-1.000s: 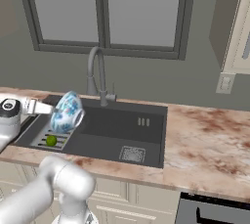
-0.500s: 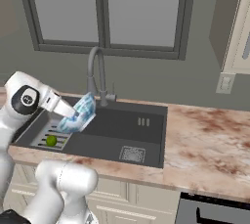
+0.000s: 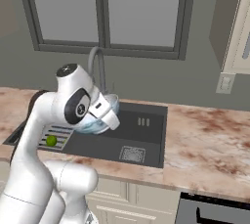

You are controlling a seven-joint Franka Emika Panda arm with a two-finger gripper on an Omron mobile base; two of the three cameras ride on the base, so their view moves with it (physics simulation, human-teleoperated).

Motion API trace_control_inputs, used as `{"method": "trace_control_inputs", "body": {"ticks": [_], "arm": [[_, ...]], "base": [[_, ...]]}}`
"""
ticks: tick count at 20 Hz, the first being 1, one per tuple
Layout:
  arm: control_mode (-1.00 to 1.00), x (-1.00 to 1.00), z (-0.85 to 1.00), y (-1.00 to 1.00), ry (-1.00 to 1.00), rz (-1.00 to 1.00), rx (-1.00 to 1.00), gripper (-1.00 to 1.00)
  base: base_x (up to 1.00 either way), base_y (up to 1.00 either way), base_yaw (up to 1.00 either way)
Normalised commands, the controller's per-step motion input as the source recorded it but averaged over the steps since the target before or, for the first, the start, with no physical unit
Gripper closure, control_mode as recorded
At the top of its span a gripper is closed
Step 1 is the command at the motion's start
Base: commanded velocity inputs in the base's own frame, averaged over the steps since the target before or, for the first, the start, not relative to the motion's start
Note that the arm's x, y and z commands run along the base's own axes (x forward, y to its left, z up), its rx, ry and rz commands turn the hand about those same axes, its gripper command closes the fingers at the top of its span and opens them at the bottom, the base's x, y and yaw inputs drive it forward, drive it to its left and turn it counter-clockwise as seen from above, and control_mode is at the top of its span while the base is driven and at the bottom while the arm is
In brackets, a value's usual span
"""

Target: Dump the lime and mango from the bowl so the bowl can be washed. Place the bowl in the sink after clearing the leftovers.

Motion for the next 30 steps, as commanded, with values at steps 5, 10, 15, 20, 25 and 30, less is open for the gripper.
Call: {"method": "trace_control_inputs", "body": {"ticks": [5,10,15,20,25,30], "arm": [[-1.0,0.01,0.09,-0.94,0.15,0.29,0.49,1.0],[-1.0,0.25,-0.04,-0.76,0.2,0.34,0.51,1.0],[-1.0,0.61,-0.31,-0.13,0.29,0.25,0.3,1.0],[-1.0,0.03,-0.44,0.29,0.07,0.05,0.06,1.0],[-1.0,0.02,-0.73,0.35,0.01,0.03,0.0,1.0],[-1.0,0.07,-0.36,0.26,0.0,0.03,0.0,1.0]], "base": [[0.0,0.0,0.0],[0.0,0.0,0.0],[0.0,0.0,0.0],[0.0,0.0,0.0],[0.0,0.0,0.0],[0.0,0.0,0.0]]}}
